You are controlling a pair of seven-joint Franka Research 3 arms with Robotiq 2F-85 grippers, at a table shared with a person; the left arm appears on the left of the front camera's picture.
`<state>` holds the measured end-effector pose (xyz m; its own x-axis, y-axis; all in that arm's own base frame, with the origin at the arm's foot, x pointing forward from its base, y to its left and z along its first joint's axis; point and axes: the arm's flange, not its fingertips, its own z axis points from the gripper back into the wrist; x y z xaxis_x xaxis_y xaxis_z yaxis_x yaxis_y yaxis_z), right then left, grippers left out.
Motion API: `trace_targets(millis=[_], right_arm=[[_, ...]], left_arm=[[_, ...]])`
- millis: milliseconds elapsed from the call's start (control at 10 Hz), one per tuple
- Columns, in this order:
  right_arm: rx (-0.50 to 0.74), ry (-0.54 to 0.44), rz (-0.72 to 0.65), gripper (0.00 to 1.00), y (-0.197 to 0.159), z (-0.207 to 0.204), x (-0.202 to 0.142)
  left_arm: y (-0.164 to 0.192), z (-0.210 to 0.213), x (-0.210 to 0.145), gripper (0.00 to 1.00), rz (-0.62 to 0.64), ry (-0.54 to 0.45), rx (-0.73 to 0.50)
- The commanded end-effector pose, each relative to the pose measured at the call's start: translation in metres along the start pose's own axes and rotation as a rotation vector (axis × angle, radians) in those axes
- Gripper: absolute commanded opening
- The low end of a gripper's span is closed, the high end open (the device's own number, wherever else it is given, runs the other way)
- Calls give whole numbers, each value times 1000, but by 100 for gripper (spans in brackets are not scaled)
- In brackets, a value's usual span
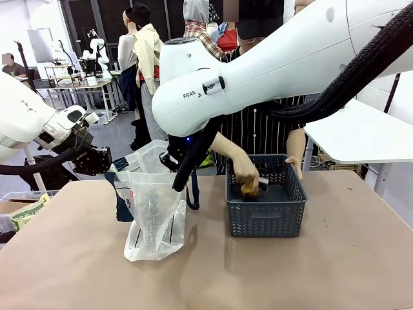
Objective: Transfer purchased items from the store into the shopping bag.
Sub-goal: Move the Reusable shopping bag to the right side of the table.
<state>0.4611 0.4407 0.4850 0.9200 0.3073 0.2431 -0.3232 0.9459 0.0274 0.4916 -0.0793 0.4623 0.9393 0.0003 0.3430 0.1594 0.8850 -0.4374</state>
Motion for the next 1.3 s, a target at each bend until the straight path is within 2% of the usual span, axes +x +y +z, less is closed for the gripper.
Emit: trace_targets(millis=[0,1200], right_arm=[[-3,2,2,0,-1,-1,-2],[-3,2,2,0,-1,-1,-2]], left_arm=[[0,1,-1,0,5,-8,3],[0,1,-1,0,5,-8,3]])
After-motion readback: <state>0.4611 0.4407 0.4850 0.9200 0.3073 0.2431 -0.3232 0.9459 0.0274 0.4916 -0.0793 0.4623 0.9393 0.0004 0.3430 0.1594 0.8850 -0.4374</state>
